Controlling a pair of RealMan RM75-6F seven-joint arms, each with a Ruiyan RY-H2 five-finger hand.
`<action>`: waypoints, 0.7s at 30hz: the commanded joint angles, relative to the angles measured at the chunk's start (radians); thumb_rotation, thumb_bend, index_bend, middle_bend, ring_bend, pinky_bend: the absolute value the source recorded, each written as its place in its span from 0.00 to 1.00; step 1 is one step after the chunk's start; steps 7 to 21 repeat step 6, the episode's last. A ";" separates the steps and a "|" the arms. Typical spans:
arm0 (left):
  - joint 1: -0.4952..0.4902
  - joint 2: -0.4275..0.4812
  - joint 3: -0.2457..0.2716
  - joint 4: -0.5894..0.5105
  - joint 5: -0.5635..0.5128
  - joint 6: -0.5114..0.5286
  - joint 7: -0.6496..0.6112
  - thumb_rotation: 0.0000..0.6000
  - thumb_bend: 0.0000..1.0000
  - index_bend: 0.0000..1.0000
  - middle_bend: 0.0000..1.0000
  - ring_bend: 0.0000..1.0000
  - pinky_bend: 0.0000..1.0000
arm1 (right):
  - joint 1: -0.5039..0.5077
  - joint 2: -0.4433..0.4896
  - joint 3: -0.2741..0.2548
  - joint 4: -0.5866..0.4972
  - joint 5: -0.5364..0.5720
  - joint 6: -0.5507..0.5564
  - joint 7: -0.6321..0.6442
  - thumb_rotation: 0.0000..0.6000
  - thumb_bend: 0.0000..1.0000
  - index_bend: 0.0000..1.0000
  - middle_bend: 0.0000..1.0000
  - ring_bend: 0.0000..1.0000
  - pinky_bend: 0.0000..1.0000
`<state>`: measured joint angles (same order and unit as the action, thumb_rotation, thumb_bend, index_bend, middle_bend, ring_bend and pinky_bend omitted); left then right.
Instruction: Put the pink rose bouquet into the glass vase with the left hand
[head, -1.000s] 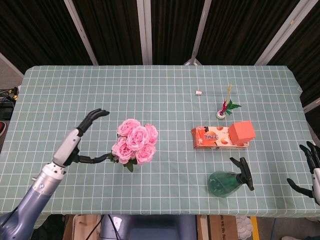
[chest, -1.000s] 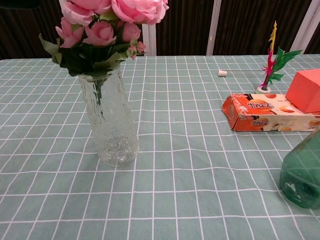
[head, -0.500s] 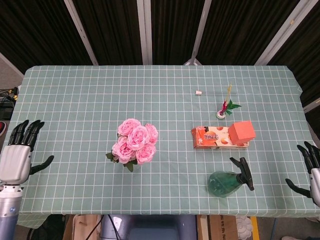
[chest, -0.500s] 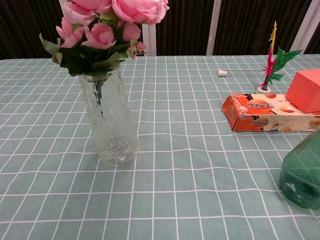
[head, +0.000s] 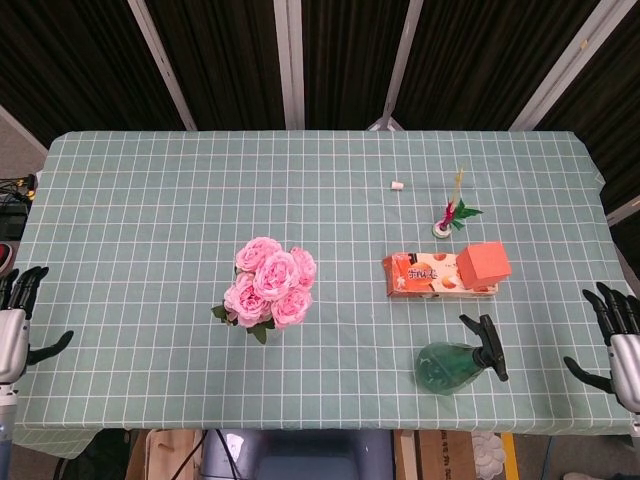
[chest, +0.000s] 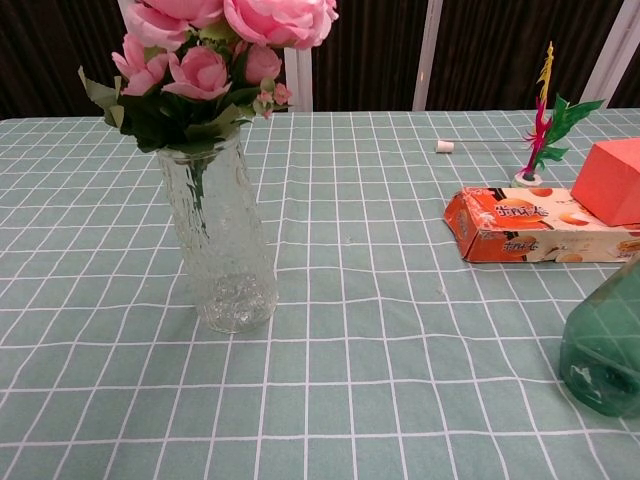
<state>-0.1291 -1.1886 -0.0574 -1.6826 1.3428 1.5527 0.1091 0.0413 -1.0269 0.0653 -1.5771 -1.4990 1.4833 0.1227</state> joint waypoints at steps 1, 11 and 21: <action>0.011 -0.004 0.000 0.027 0.043 0.020 -0.046 1.00 0.25 0.11 0.07 0.00 0.03 | 0.003 -0.003 0.000 0.002 -0.001 -0.002 -0.003 1.00 0.21 0.12 0.05 0.02 0.00; 0.017 0.008 0.002 0.046 0.068 0.014 -0.099 1.00 0.25 0.11 0.07 0.00 0.03 | 0.004 -0.005 0.001 0.000 -0.008 0.004 -0.004 1.00 0.21 0.12 0.05 0.02 0.00; 0.017 0.008 0.002 0.046 0.068 0.014 -0.099 1.00 0.25 0.11 0.07 0.00 0.03 | 0.004 -0.005 0.001 0.000 -0.008 0.004 -0.004 1.00 0.21 0.12 0.05 0.02 0.00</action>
